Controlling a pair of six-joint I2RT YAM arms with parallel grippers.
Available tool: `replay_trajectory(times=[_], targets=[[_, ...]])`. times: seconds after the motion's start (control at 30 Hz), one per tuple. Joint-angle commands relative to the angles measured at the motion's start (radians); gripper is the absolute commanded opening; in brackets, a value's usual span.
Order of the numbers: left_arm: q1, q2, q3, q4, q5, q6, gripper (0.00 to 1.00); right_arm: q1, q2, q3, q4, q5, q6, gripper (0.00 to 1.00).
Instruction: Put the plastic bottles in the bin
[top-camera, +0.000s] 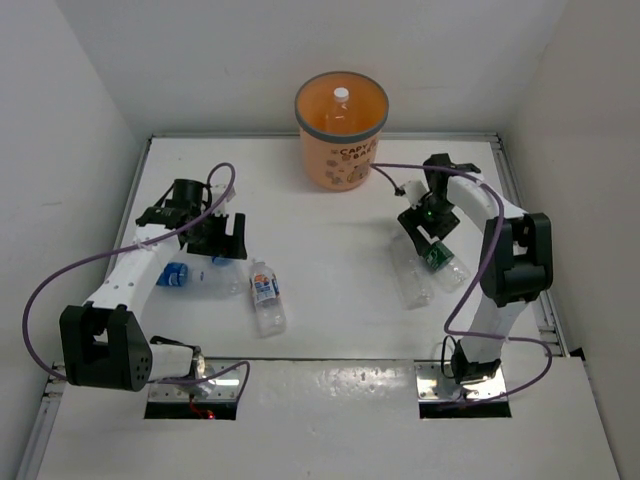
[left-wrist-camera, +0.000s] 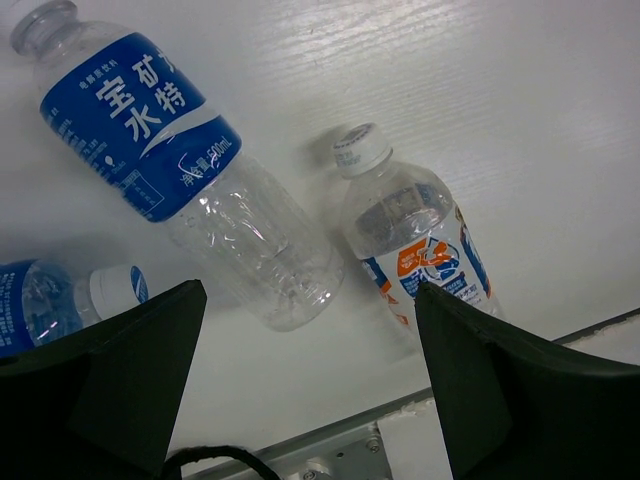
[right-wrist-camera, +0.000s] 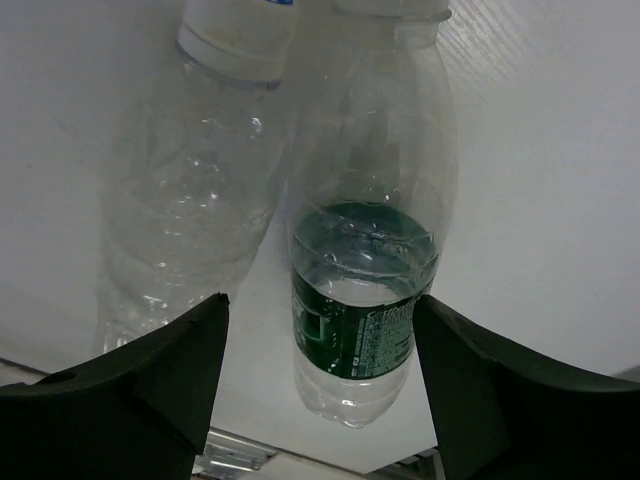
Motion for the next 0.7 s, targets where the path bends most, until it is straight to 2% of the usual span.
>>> replay_trajectory(times=[0.0, 0.23, 0.33, 0.43, 0.5, 0.53, 0.6, 0.63, 0.67], targets=[[-0.001, -0.013, 0.037, 0.021, -0.015, -0.008, 0.92, -0.008, -0.021, -0.041, 0.095, 0.068, -0.039, 0.74], [0.024, -0.023, 0.037, 0.021, -0.035, 0.001, 0.92, -0.021, 0.048, -0.15, 0.241, 0.11, -0.047, 0.74], [0.07, -0.023, 0.055, 0.039, -0.044, -0.02, 0.92, -0.025, 0.074, -0.17, 0.289, 0.15, -0.053, 0.74], [0.09, 0.028, 0.089, 0.039, -0.111, -0.064, 0.92, -0.034, 0.102, -0.172, 0.31, 0.16, -0.053, 0.69], [0.09, 0.091, 0.12, 0.05, -0.156, -0.098, 0.92, -0.044, 0.109, -0.17, 0.313, 0.161, -0.056, 0.63], [0.09, 0.114, 0.129, 0.05, -0.194, -0.109, 0.92, -0.047, 0.109, -0.167, 0.307, 0.159, -0.058, 0.52], [0.09, 0.187, 0.155, 0.05, -0.223, -0.141, 0.93, -0.05, 0.092, -0.153, 0.288, 0.147, -0.052, 0.4], [0.09, 0.213, 0.155, 0.05, -0.246, -0.15, 0.94, -0.057, 0.083, -0.147, 0.262, 0.128, -0.049, 0.27], [0.09, 0.238, 0.169, 0.05, -0.247, -0.15, 0.94, -0.059, 0.054, -0.121, 0.229, 0.118, -0.036, 0.19]])
